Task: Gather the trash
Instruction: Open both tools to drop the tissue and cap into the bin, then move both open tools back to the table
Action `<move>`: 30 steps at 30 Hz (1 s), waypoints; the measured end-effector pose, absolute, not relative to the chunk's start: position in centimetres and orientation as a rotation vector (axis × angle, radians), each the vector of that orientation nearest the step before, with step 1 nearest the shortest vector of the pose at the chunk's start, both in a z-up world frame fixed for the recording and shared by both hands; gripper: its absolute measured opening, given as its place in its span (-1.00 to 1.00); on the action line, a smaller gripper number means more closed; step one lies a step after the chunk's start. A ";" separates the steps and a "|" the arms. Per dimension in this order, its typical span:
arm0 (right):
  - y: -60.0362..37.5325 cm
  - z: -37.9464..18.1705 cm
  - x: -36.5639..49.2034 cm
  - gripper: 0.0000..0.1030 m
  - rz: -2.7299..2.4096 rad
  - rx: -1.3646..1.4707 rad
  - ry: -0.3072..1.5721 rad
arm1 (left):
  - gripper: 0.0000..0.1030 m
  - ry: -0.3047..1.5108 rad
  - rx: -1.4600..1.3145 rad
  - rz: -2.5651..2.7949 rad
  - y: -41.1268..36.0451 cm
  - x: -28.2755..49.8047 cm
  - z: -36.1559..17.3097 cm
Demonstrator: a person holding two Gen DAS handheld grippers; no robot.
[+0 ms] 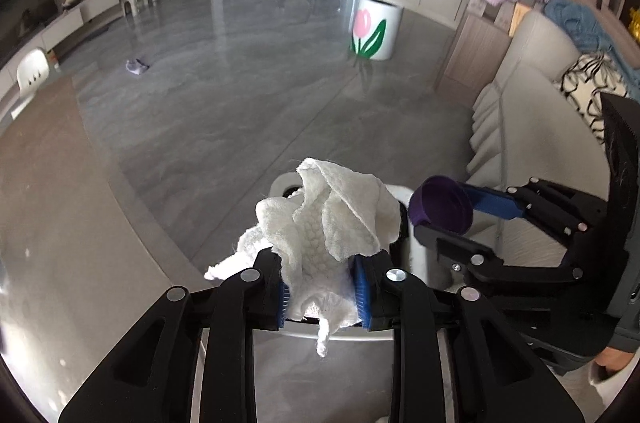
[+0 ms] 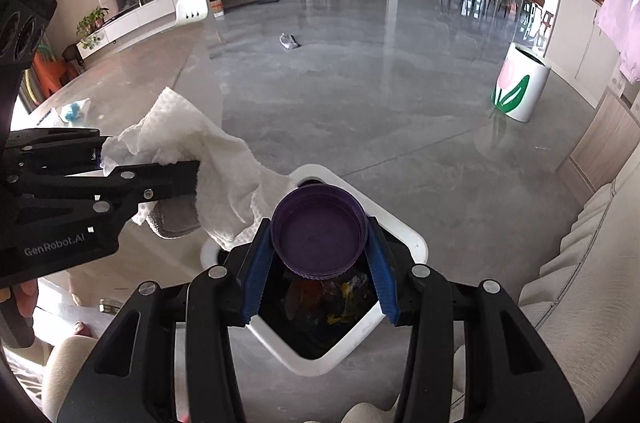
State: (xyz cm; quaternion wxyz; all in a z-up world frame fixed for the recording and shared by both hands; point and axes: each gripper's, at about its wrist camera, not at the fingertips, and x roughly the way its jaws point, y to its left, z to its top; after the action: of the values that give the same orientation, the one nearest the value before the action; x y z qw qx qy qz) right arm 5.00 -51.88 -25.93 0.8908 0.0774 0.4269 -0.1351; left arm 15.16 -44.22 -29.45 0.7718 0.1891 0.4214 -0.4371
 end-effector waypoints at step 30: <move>-51.6 -21.2 5.1 0.92 -0.230 0.123 0.796 | 0.91 0.755 0.453 -0.834 -40.5 15.4 -23.2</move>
State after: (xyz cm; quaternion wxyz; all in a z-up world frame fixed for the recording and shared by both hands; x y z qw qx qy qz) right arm 5.06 -51.64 -21.25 0.9136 0.0596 0.3865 -0.1116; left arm 15.41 -40.55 -23.23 0.8217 0.2128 0.3548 -0.3921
